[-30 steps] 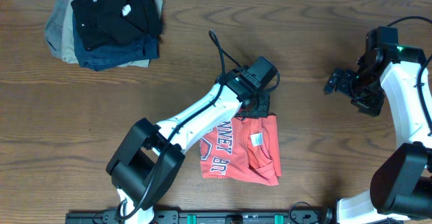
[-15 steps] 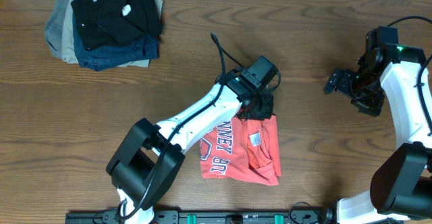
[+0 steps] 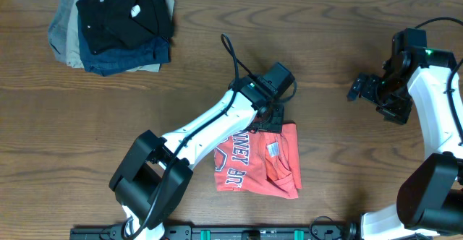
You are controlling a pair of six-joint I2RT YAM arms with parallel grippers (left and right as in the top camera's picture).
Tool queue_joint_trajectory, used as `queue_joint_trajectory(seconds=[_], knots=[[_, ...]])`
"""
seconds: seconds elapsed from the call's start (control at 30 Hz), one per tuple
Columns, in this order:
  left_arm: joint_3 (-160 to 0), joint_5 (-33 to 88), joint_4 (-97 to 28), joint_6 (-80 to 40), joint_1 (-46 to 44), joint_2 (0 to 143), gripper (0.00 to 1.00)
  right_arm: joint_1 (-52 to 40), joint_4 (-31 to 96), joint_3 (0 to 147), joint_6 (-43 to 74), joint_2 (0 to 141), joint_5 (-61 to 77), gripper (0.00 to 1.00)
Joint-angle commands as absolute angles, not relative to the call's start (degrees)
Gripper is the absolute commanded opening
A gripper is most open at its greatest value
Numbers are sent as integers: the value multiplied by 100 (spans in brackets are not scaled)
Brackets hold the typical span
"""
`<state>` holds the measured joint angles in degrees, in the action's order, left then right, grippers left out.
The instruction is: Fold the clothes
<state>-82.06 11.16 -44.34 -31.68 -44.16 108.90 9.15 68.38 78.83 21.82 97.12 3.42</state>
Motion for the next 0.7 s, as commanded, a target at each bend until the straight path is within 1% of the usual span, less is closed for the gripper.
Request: queue_joint_trajectory(seconds=[0.0,0.23,0.5,0.67], knots=[[-8200,1007,-4401,-3216,-4449,10958,55,937,6851,7959,2112,9741,362,99],[-8197,1413,-4032,-3216,-4488,11150,52,937,6851,7959,2112,9741,364,99],[-8197,1197,-3863,-3218,-4519,11192,52,937,6851,7959,2115,9741,364,99],[-8197,1194,-3804,-3218,-4519,11467,52,937,6851,7959,2112,9741,362,99]])
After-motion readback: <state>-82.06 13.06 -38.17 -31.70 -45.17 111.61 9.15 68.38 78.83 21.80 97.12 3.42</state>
